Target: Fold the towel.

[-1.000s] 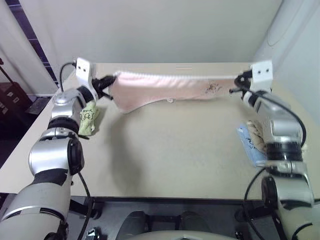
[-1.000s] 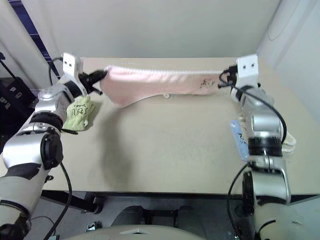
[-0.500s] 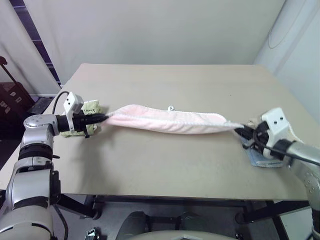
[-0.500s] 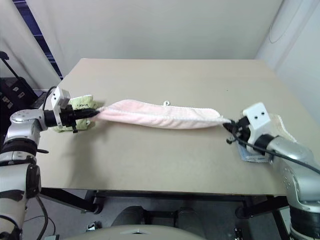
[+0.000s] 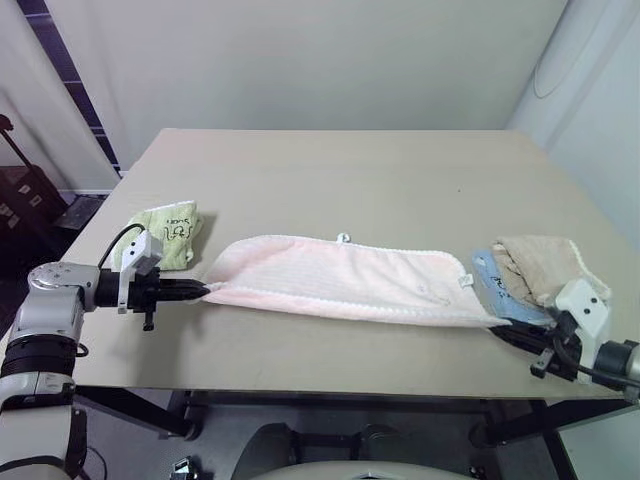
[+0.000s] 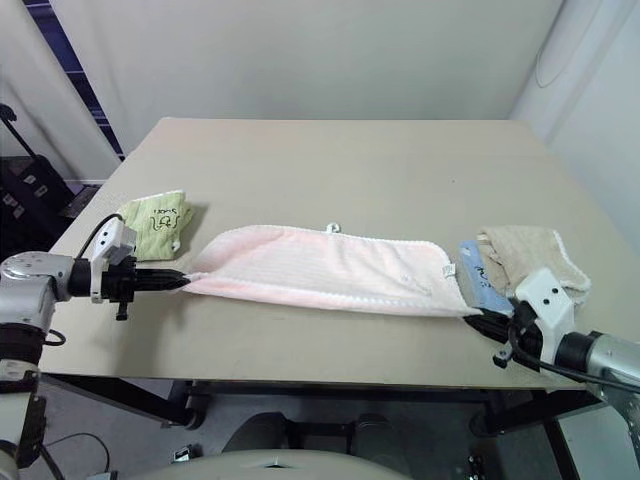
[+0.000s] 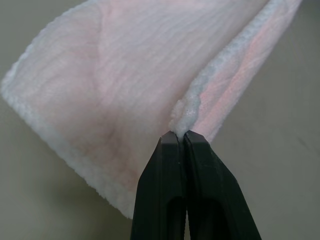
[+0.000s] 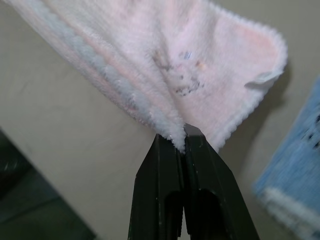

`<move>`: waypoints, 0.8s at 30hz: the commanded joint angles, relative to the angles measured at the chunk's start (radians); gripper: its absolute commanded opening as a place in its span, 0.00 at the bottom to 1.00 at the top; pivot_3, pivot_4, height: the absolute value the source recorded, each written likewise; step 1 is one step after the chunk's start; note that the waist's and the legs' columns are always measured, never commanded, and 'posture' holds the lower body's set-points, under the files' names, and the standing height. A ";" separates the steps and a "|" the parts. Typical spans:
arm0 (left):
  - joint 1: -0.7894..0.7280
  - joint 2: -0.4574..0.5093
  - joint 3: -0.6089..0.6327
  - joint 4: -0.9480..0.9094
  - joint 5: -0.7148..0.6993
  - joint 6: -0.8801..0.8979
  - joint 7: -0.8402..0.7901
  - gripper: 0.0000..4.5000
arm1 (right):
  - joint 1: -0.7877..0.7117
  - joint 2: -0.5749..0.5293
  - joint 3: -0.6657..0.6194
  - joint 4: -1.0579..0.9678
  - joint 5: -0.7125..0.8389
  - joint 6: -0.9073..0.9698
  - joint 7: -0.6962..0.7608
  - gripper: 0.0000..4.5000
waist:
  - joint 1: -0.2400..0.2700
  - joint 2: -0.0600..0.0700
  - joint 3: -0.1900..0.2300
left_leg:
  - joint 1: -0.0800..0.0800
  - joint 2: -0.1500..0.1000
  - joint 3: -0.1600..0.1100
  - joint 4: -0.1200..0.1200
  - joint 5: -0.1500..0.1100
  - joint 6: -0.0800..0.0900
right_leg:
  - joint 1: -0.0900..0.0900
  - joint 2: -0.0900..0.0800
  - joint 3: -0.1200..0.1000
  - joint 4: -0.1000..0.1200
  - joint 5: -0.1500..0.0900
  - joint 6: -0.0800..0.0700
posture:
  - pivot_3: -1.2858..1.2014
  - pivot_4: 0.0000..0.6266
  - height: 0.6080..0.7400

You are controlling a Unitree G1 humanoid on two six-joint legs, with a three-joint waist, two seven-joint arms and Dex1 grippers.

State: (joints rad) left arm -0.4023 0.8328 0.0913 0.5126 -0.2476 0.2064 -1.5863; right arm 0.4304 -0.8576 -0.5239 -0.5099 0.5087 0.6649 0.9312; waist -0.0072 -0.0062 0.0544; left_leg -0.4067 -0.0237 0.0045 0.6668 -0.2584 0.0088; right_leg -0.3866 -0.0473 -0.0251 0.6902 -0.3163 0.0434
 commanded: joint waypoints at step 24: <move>-0.432 -0.170 -0.040 0.562 0.094 -0.162 0.274 0.01 | -0.574 0.136 0.309 0.368 -0.155 -0.010 -0.299 0.00 | 0.021 -0.002 -0.001 | -0.005 0.000 0.001 -0.001 0.000 0.001 | -0.003 0.000 -0.001 -0.007 0.009 0.007 | 0.52 0.00 1.00</move>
State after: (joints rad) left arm -0.7961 0.6608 0.0517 1.0575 -0.1722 0.0687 -1.3341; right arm -0.1120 -0.7288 -0.2109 -0.1586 0.3651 0.6734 0.6503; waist 0.0140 -0.0081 0.0530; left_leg -0.4112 -0.0240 0.0060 0.6661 -0.2580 0.0101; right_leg -0.3893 -0.0466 -0.0264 0.6834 -0.3072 0.0505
